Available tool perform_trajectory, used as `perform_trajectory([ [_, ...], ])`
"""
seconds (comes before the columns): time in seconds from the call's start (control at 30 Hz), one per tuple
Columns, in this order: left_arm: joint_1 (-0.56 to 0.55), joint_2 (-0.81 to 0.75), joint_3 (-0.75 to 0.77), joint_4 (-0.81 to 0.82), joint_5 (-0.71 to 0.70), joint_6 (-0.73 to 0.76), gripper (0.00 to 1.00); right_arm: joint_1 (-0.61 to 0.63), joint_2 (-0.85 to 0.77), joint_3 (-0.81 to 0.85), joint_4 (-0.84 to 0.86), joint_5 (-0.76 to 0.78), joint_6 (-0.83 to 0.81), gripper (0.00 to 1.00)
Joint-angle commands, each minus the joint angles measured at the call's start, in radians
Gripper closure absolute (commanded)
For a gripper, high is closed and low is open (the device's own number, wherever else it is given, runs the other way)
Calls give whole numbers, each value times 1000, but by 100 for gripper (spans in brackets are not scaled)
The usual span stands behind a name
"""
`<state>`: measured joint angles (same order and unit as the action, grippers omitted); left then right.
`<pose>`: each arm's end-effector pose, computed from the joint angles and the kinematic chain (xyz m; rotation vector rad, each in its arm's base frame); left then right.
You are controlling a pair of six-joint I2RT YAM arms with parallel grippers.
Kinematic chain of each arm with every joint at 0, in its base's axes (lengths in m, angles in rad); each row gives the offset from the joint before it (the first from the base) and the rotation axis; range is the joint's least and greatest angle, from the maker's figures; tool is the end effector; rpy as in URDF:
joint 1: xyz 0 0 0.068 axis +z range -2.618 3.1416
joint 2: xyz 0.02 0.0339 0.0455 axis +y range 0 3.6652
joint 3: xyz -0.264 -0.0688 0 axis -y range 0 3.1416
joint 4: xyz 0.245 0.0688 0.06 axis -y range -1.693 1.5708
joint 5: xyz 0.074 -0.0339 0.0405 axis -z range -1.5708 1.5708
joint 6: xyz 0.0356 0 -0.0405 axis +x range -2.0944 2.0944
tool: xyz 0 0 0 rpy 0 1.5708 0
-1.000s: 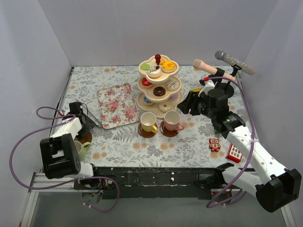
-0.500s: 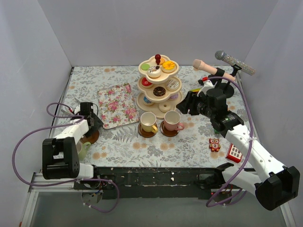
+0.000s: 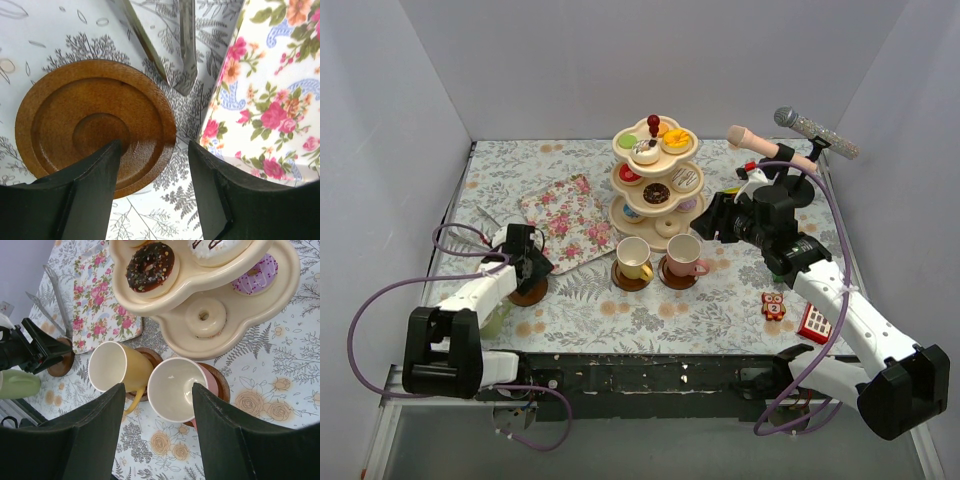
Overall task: Serve the afternoon tea
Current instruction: Move the coaster to the center of the board.
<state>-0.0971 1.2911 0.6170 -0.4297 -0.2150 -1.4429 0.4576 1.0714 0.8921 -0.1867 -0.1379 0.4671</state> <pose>0.2246 -0.0142 0.1641 -1.7050 2.0301 -0.2335 0.2198 0.1137 0.3215 -0.0857 2.0054 0.7389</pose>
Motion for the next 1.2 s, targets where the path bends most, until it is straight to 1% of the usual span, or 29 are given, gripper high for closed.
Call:
perform_trajectory([
  [0.0,-47,-22,-43,-145,95,-89,45,-7,1,21,58,-15,5,36],
  [0.3,-118,-68,-94,-162,120,-177,48,-7,-4,18,62,-17,11,36],
  [0.4,-157,-91,-108,-165,115,-203,49,-7,-5,16,61,-14,10,36],
  [0.5,-203,-104,-114,-155,121,-231,53,-7,-5,15,59,-11,7,36],
  [0.6,-285,-86,-115,-138,106,-258,54,-7,-4,15,59,-11,4,36],
  [0.9,-524,10,-47,-110,71,-341,53,-7,-7,21,43,-2,1,37],
  [1.03,-654,71,3,-92,55,-370,50,-7,-10,15,38,4,4,37],
  [1.17,-748,145,49,-84,49,-384,46,-7,-17,11,33,7,2,37],
])
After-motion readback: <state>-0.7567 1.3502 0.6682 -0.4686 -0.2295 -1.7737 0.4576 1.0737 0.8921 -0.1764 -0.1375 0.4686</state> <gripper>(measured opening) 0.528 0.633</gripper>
